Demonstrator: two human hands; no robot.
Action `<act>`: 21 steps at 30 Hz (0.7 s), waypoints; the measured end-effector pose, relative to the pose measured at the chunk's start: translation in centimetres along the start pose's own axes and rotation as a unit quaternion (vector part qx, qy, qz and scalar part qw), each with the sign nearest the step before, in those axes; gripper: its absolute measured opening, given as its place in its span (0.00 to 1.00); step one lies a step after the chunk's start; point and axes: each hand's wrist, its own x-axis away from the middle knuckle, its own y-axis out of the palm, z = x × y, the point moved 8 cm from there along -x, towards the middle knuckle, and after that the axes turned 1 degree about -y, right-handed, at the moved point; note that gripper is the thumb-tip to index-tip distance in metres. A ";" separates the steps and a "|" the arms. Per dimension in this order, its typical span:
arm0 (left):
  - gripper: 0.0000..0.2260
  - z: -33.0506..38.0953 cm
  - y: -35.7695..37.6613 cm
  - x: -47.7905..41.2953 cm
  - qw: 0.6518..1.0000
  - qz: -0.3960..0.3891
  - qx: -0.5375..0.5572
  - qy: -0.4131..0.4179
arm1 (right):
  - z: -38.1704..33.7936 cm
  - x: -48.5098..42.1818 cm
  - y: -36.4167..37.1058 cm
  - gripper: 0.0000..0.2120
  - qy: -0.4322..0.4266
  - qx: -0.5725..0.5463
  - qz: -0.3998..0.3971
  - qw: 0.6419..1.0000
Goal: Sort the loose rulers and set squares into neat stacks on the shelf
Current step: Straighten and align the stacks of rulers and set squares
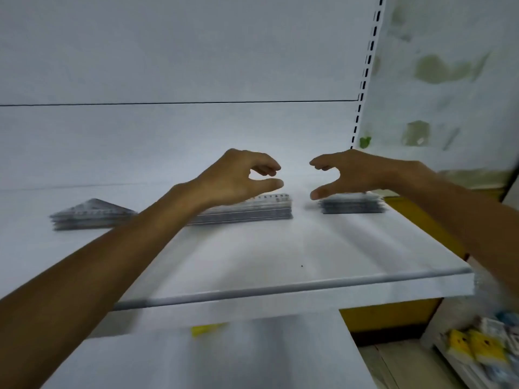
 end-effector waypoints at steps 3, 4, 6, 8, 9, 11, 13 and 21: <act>0.20 2.8 3.0 -1.4 0.997 -0.033 -0.056 0.031 | 2.0 0.3 -0.8 0.47 -0.002 0.019 0.002 1.000; 0.22 3.4 4.0 -2.0 0.995 -0.047 -0.078 0.029 | 2.6 0.3 -1.3 0.47 -0.003 0.023 0.001 1.000; 0.26 4.3 5.8 -3.2 0.992 -0.069 -0.108 0.010 | 4.1 0.3 -1.9 0.46 -0.001 0.039 -0.018 0.999; 0.29 5.1 7.7 -4.3 0.988 -0.082 -0.131 -0.013 | 6.1 0.4 -1.7 0.47 0.011 0.061 -0.046 0.997; 0.31 5.3 8.6 -4.8 0.986 -0.089 -0.140 -0.026 | 7.1 0.4 -1.4 0.48 0.018 0.069 -0.061 0.996; 0.32 5.6 10.4 -5.6 0.981 -0.104 -0.157 -0.054 | 8.6 0.3 -0.6 0.50 0.029 0.078 -0.093 0.992; 0.29 5.7 11.7 -6.0 0.972 -0.106 -0.199 -0.074 | 9.6 0.0 0.6 0.52 0.031 0.083 -0.122 0.989; 0.25 4.4 14.2 -7.2 0.965 -0.127 -0.190 -0.124 | 9.8 -1.2 2.0 0.48 -0.015 0.065 -0.123 0.990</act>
